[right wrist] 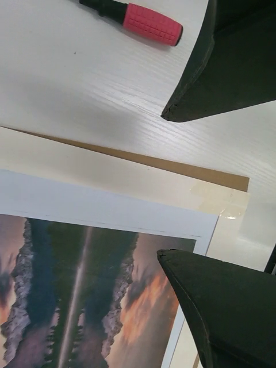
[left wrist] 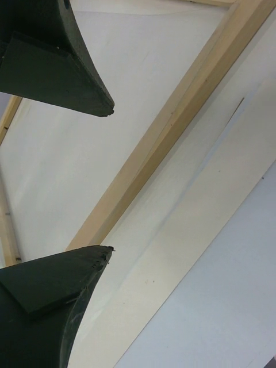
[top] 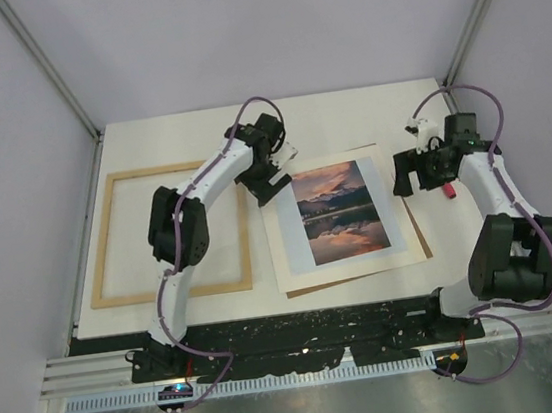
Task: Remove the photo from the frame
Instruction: Adjust the photo frame at the center of the board, then pick up the photo frame item from the photo frame.
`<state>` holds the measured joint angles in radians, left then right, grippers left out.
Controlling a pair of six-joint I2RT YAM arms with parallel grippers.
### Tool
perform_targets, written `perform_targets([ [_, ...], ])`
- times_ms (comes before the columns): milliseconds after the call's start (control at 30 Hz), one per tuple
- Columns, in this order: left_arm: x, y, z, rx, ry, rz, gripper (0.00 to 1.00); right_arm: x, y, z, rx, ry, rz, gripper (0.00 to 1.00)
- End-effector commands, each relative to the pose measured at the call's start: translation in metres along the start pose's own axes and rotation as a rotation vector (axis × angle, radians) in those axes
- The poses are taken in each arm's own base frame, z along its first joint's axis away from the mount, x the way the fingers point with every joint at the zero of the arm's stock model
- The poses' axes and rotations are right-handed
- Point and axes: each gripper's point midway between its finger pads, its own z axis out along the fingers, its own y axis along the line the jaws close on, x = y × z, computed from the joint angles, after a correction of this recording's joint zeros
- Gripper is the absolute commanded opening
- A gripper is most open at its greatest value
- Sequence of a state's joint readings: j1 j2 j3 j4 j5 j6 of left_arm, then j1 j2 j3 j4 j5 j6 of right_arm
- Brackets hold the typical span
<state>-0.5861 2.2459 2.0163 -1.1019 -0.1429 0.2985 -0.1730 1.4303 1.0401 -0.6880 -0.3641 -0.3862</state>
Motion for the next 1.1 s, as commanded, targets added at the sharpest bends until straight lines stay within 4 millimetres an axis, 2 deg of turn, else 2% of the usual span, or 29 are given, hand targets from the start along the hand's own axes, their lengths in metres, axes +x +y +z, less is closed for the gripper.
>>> perform_targets([
  [0, 0.012, -0.016, -0.015, 0.049, 0.01, 0.016, 1.0, -0.008, 0.012, 0.007, -0.209, -0.017, 0.112, 0.96],
  [33, 0.016, -0.019, -0.012, 0.052, 0.024, 0.021, 1.0, -0.013, 0.013, 0.01, -0.247, -0.026, 0.129, 0.96],
  [67, 0.019, -0.021, -0.01, 0.052, 0.037, 0.027, 1.0, -0.007, 0.008, 0.017, -0.268, -0.001, 0.167, 0.96],
  [100, 0.023, -0.023, -0.008, 0.052, 0.048, 0.031, 1.0, -0.014, 0.007, 0.018, -0.302, -0.014, 0.183, 0.96],
  [133, 0.025, -0.026, -0.005, 0.051, 0.06, 0.039, 1.0, -0.008, 0.001, 0.024, -0.325, 0.004, 0.229, 0.96],
  [167, 0.029, -0.029, -0.002, 0.053, 0.074, 0.046, 1.0, -0.017, 0.0, 0.023, -0.359, -0.022, 0.239, 0.96],
  [200, 0.031, -0.031, 0.001, 0.055, 0.083, 0.047, 1.0, -0.011, -0.006, 0.028, -0.378, -0.007, 0.283, 0.96],
  [233, 0.032, -0.035, 0.002, 0.061, 0.088, 0.054, 1.0, -0.016, -0.008, 0.028, -0.401, -0.023, 0.29, 0.96],
  [467, 0.035, -0.049, 0.017, 0.067, 0.139, 0.099, 1.0, -0.009, -0.019, 0.05, -0.443, 0.014, 0.355, 0.96],
  [867, 0.05, -0.061, 0.035, 0.087, 0.247, 0.136, 1.0, 0.002, -0.022, 0.077, -0.496, 0.062, 0.422, 0.96],
  [1067, 0.047, -0.07, 0.035, 0.102, 0.251, 0.16, 1.0, -0.007, -0.005, 0.074, -0.595, 0.054, 0.428, 0.96],
])
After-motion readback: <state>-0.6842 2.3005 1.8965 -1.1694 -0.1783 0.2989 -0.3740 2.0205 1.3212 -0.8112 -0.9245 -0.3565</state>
